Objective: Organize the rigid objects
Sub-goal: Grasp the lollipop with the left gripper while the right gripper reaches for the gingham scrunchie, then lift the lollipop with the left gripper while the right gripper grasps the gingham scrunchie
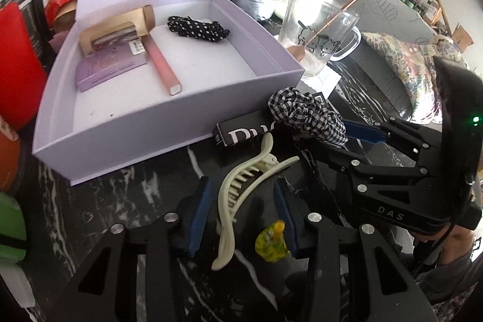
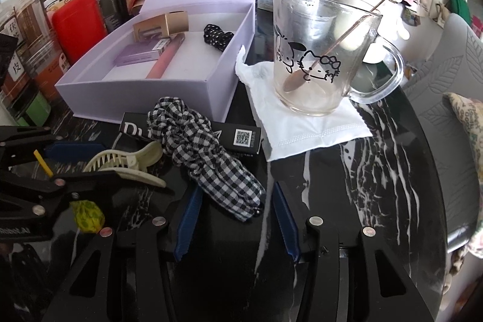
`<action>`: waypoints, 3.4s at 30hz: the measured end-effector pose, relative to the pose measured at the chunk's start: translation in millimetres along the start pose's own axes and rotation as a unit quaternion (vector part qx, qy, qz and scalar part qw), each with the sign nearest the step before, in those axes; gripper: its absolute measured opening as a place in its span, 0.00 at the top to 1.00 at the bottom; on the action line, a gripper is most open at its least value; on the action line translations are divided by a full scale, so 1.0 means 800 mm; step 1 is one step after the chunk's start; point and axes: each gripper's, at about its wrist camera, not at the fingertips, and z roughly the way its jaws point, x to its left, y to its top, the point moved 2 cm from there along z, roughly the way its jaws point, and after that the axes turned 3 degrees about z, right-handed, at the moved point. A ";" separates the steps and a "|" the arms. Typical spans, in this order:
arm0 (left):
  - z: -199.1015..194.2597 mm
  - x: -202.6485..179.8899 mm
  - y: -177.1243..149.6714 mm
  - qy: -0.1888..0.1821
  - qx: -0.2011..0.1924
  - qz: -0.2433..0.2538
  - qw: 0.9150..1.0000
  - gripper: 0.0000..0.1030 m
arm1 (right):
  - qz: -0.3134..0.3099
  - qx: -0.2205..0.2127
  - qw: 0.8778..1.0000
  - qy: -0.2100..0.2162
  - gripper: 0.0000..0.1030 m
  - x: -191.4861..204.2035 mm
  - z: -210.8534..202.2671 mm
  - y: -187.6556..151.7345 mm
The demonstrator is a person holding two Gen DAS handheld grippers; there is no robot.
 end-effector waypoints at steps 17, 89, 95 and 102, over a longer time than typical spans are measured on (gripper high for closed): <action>-0.018 -0.036 -0.022 -0.021 -0.020 0.026 0.999 0.59 | 0.010 -0.012 1.000 0.008 0.53 0.002 -0.028 -0.027; -0.020 -0.062 -0.065 -0.019 0.023 0.045 0.999 0.75 | 0.018 0.003 0.999 0.030 0.83 0.007 -0.066 -0.086; -0.030 -0.059 -0.067 -0.011 0.017 0.036 0.999 0.75 | 0.029 0.000 0.999 0.036 0.83 0.008 -0.072 -0.089; -0.051 -0.058 -0.072 0.000 0.000 0.028 1.000 0.75 | 0.036 -0.007 0.999 0.035 0.83 0.008 -0.084 -0.094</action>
